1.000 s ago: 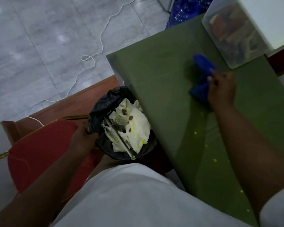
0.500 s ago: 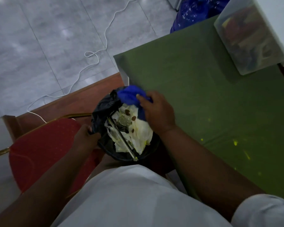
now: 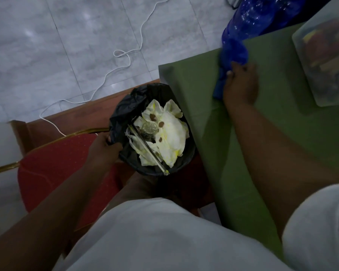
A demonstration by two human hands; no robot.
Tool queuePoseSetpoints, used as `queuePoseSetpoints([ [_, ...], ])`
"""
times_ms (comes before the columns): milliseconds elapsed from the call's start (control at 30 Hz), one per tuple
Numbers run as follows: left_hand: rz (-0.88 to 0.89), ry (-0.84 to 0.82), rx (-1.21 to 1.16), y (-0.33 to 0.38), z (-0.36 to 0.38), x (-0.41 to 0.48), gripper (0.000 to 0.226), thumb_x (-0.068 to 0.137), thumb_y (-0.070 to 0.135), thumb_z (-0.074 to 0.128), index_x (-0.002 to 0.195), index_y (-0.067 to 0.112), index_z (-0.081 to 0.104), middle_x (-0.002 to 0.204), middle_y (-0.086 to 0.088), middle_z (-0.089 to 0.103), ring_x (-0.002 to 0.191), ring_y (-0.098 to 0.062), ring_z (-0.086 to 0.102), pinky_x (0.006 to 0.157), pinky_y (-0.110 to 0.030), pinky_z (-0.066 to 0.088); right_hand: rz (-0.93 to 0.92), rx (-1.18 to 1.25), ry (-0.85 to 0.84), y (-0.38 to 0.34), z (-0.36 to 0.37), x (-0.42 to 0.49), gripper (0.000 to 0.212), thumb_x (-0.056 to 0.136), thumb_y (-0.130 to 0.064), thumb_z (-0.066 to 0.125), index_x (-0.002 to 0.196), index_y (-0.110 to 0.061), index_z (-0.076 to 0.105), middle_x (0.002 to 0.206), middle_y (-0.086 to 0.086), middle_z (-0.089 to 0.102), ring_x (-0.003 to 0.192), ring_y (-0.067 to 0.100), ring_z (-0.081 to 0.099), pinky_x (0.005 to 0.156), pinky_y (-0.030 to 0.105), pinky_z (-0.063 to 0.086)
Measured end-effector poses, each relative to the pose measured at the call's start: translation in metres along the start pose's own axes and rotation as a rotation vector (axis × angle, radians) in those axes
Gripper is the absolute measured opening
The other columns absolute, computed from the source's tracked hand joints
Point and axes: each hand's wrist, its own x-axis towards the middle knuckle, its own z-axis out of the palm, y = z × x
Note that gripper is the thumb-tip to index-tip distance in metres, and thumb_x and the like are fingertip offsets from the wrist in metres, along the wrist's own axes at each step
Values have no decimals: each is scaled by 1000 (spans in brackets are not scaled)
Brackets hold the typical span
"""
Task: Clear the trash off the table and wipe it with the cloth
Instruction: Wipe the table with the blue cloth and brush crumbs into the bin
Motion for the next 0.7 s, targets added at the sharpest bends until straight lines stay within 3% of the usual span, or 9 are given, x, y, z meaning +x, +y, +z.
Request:
queuePoseSetpoints([
  [67,-6,5,-12,3,-2,4,12,80,5,60,91,2,55,79,-9,59,68,-21,57,55,-30,44,-143,-26,-43,-30,22,-32,28,88,-51,49,94,-26,58,97,-1,63,87,20,60,72,33,44],
  [133,-16,1,-17,1,-5,9,22,74,11,61,91,-2,54,80,-17,60,70,-30,60,57,-39,47,-384,-25,-126,-57,35,-69,29,89,-53,49,89,-25,56,91,-4,59,79,15,56,67,31,43],
  [200,-29,-15,-11,-3,-4,10,23,72,13,62,89,0,55,82,-20,62,75,-35,64,58,-45,51,-591,-74,-184,-63,37,-92,29,93,-51,42,95,-28,59,96,-8,55,80,9,49,64,29,36],
  [267,-23,-3,-31,2,-2,2,11,77,6,61,83,2,53,79,-17,60,72,-32,61,59,-40,48,-654,-87,-147,-49,30,-95,44,90,-55,31,111,-33,62,104,-15,52,87,3,45,71,25,37],
  [300,-23,11,-37,2,0,-1,11,80,1,60,78,6,50,76,-14,57,69,-28,57,60,-36,45,-632,-95,-76,-36,23,-91,46,89,-55,32,115,-33,62,106,-15,53,90,3,47,75,24,40],
  [367,-27,32,-51,-1,3,-9,23,82,-4,57,71,11,43,70,-9,50,62,-20,49,54,-27,41,-429,20,23,-3,4,-79,36,92,-38,45,121,-28,65,112,1,58,95,15,55,79,22,42],
  [467,-13,38,-71,-10,4,-16,22,82,-4,57,78,10,40,70,-9,46,61,-19,45,47,-23,39,-178,76,148,60,-28,-60,35,90,-21,53,123,-18,66,109,20,58,94,32,57,80,29,39],
  [600,-28,26,-74,-19,5,-28,18,81,-5,57,82,8,44,72,-11,47,64,-21,47,43,-25,42,75,-18,120,121,-40,-65,35,92,-23,52,124,-16,65,116,21,54,99,37,56,85,35,42],
  [700,-37,16,-91,-24,9,-38,18,80,-5,57,83,9,46,75,-14,50,67,-22,52,46,-26,49,43,-78,72,113,-29,-87,35,94,-26,50,126,-19,62,118,17,54,98,36,56,80,37,44],
])
